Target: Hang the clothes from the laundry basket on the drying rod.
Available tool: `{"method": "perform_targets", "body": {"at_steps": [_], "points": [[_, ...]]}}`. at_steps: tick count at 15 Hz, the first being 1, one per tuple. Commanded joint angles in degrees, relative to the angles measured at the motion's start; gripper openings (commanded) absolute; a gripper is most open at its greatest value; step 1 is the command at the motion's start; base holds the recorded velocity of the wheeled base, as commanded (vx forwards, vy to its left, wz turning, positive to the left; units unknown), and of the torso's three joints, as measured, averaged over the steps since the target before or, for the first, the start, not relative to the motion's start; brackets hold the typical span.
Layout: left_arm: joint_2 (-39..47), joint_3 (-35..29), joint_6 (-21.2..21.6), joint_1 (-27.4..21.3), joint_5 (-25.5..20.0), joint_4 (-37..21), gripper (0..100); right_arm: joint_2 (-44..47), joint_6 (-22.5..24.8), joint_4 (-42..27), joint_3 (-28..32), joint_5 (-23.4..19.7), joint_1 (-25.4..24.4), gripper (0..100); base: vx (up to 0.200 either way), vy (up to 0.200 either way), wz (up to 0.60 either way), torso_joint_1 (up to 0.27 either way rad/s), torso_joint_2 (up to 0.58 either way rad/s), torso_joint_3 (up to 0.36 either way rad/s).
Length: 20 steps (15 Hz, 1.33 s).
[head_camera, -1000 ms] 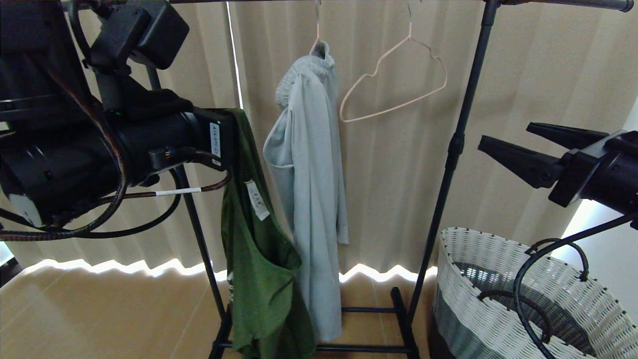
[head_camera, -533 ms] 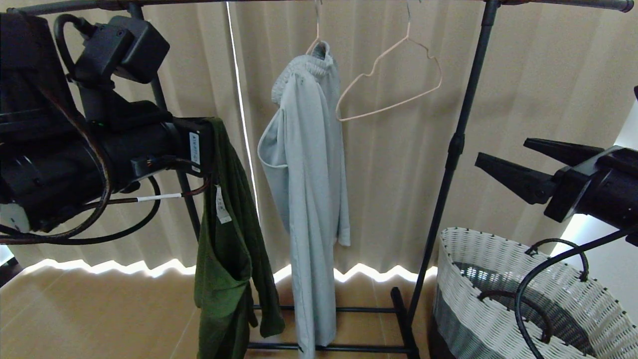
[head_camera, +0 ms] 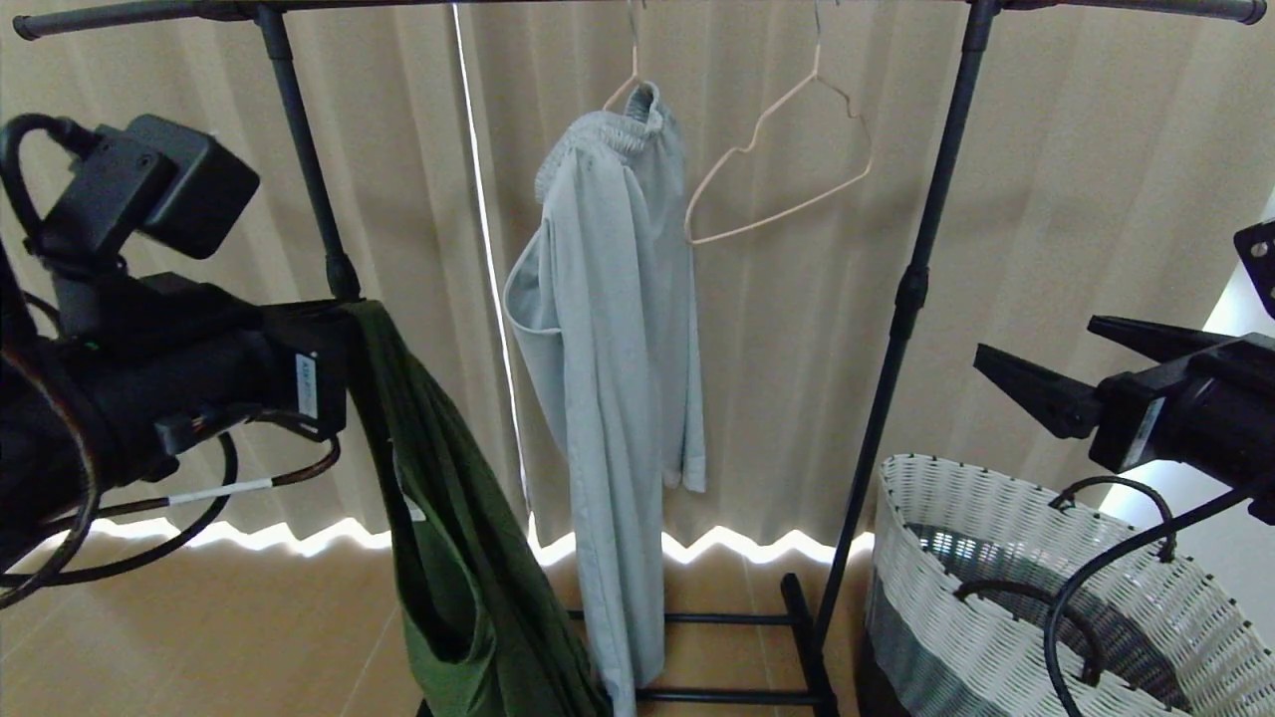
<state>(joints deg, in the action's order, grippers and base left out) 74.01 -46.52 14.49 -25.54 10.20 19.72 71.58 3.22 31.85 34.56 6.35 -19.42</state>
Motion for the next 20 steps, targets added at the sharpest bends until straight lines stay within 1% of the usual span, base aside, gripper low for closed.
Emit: {"method": "perform_targets", "body": {"at_steps": [1, 3, 4, 5, 6, 7, 8, 9, 10, 11, 13, 14, 15, 16, 18, 20], "points": [[-4.7, 4.0, -0.2, 2.8, -0.3, 0.1, 0, -0.9, 1.4, 0.1, -2.0, 0.2, 2.5, 100, 0.000, 0.000, 0.00, 0.000, 0.00, 0.000], [-6.8, 6.6, -0.3, 4.7, -0.5, 0.2, 0, -1.7, 3.8, 0.2, -2.9, 0.2, 5.2, 100, 0.000, 0.000, 0.00, 0.000, 0.00, 0.000], [-8.6, 9.4, -1.0, 4.9, -0.6, 0.5, 0, -2.8, 5.0, 0.6, -4.4, 0.1, 6.6, 100, 0.000, 0.000, 0.00, 0.000, 0.00, 0.000], [-10.6, 12.9, -3.2, 4.9, -1.9, 1.1, 0, -3.9, 5.1, 0.8, -5.8, 0.1, 7.4, 100, 0.000, 0.000, 0.00, 0.000, 0.00, 0.000], [-12.6, 15.6, -4.7, 5.0, -4.5, 2.3, 0, -4.8, 5.2, 0.8, -6.6, 0.1, 7.5, 100, 0.000, 0.000, 0.00, 0.000, 0.00, 0.000], [-13.9, 17.1, -5.7, 5.1, -6.3, 3.1, 0, -5.1, 5.3, 0.8, -7.0, 0.1, 7.7, 100, 0.000, 0.000, 0.00, 0.000, 0.00, 0.000], [-14.6, 18.1, -6.6, 5.1, -7.2, 3.6, 0, -5.2, 5.9, 0.8, -7.1, 0.1, 8.3, 100, 0.000, 0.000, 0.00, 0.000, 0.00, 0.000], [-16.2, 20.2, -9.0, 5.1, -8.4, 4.9, 0, -5.1, 7.9, 0.8, -7.7, -0.2, 10.3, 100, 0.000, 0.000, 0.00, 0.000, 0.00, 0.000], [-16.3, 20.2, -9.2, 5.1, -9.5, 5.4, 0, -5.0, 9.0, 0.9, -7.9, -0.4, 11.4, 100, 0.000, 0.000, 0.00, 0.000, 0.00, 0.000], [-16.2, 20.2, -9.4, 5.2, -9.9, 5.6, 0, -5.0, 9.2, 0.9, -7.8, -0.6, 12.1, 100, 0.000, 0.000, 0.00, 0.000, 0.00, 0.000], [-16.1, 20.2, -9.1, 7.7, -10.0, 5.6, 0, -4.3, 8.3, 0.9, -7.9, -1.3, 13.4, 100, 0.000, 0.000, 0.00, 0.000, 0.00, 0.000], [-15.8, 20.3, -9.0, 9.1, -10.0, 5.6, 0, -4.0, 8.2, 1.0, -7.9, -2.7, 14.4, 100, 0.000, 0.000, 0.00, 0.000, 0.00, 0.000], [-14.9, 20.5, -9.3, 10.5, -10.1, 5.7, 0, -4.1, 8.2, 1.1, -7.9, -5.2, 15.3, 100, 0.000, 0.000, 0.00, 0.000, 0.00, 0.000], [-14.5, 20.6, -9.3, 11.6, -10.1, 5.8, 0, -4.1, 8.2, 1.1, -7.9, -6.4, 16.0, 100, 0.000, 0.000, 0.00, 0.000, 0.00, 0.000], [-14.6, 20.6, -9.3, 11.9, -10.0, 5.8, 0, -4.0, 8.1, 1.1, -8.0, -6.9, 16.6, 100, 0.000, 0.000, 0.00, 0.000, 0.00, 0.000], [-14.8, 20.7, -9.3, 11.8, -10.1, 5.8, 0, -4.0, 6.5, 1.5, -7.9, -7.0, 16.6, 100, 0.000, 0.000, 0.00, 0.000, 0.00, 0.000]]}}
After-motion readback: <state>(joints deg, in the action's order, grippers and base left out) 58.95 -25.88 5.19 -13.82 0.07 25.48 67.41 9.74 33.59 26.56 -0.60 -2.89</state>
